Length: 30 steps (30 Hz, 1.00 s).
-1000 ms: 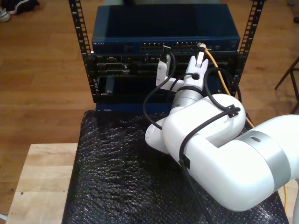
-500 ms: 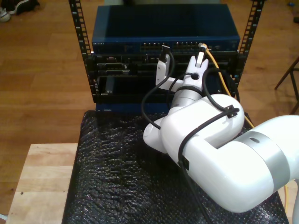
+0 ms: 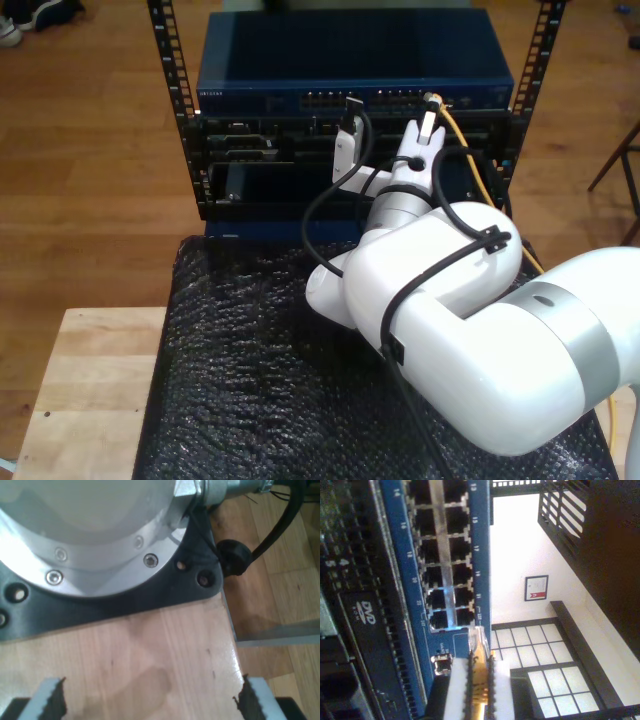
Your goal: Grab the cable and plug it in
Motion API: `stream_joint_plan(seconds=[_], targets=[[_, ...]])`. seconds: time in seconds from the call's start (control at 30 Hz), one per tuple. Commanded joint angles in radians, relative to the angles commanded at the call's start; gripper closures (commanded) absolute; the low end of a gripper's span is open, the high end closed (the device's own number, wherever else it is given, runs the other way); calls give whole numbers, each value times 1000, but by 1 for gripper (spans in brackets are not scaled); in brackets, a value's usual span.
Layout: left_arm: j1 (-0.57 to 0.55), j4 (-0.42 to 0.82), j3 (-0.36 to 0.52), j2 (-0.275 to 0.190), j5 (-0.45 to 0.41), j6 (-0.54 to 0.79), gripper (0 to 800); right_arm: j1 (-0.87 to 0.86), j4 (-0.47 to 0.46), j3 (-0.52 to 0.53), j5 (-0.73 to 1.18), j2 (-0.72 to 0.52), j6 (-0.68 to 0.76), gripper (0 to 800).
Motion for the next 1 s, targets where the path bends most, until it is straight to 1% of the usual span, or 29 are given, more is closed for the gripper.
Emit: stream_joint_plan(seconds=[0.23, 0.53, 1.0], targets=[[0, 0, 0, 0, 0, 0, 0, 0, 0, 0, 2, 2, 0, 800], [0, 0, 0, 0, 0, 0, 0, -2, -2, -34, 3, 18, -3, 800], [0, 0, 0, 0, 0, 0, 0, -2, -2, -31, 3, 20, -3, 800]])
